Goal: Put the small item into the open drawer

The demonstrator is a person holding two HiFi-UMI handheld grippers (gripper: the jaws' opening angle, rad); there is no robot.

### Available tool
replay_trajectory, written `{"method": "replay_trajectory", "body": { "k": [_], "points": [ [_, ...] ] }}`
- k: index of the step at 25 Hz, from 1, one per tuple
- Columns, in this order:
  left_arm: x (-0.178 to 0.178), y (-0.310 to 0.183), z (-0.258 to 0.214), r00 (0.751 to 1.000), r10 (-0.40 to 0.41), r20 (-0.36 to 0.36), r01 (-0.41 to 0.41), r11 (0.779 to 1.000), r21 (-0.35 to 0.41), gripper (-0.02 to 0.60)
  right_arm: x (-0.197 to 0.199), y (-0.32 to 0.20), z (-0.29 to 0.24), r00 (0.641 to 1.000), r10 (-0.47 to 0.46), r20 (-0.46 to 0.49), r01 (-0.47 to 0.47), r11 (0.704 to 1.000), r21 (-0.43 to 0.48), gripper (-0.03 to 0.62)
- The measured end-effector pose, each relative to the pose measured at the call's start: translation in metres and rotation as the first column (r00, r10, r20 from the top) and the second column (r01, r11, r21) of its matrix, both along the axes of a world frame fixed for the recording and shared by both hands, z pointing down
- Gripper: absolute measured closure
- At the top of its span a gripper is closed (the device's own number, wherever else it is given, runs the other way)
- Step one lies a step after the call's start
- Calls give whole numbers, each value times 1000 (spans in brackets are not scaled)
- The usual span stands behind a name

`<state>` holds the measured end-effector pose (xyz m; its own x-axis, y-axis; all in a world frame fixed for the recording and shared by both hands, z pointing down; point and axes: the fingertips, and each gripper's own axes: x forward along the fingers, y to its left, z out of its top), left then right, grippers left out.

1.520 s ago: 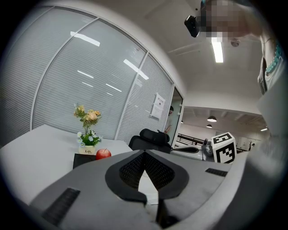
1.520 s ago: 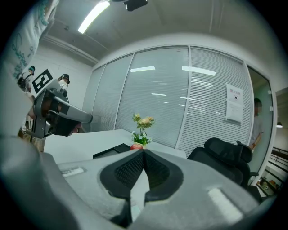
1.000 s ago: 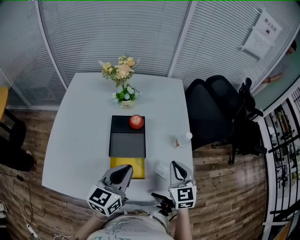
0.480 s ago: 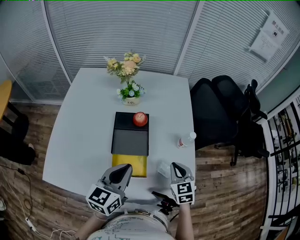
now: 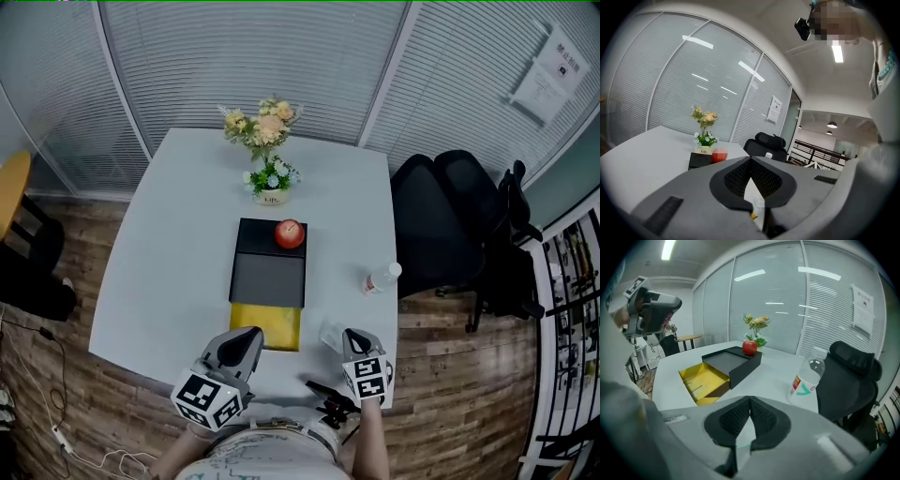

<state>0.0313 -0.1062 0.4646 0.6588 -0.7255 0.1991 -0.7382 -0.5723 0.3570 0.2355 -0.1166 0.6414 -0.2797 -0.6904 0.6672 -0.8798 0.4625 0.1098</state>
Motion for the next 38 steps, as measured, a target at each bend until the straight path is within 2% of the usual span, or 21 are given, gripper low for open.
{"method": "replay_trajectory", "body": {
  "k": [15,22,27,32,38],
  "points": [
    [-14,6,5,1000,-19,14,20,1000,-20,584,-4,9,60,996,-75,-40,67,982,-177,591],
    [-24,6,6,999,-38,16,39,999,-28,584,-11,9,77,992,-110,-56,94,967,-235,536],
    [-26,7,6,999,-30,38,30,999,-14,584,-9,9,89,993,-96,-63,76,959,-274,536],
    [-26,8,7,1000,-18,12,19,999,-33,584,-11,12,100,993,-100,-65,76,950,-302,537],
    [-28,9,8,1000,-2,7,2,999,-36,584,-11,13,97,993,-94,-73,68,951,-303,584]
  ]
}}
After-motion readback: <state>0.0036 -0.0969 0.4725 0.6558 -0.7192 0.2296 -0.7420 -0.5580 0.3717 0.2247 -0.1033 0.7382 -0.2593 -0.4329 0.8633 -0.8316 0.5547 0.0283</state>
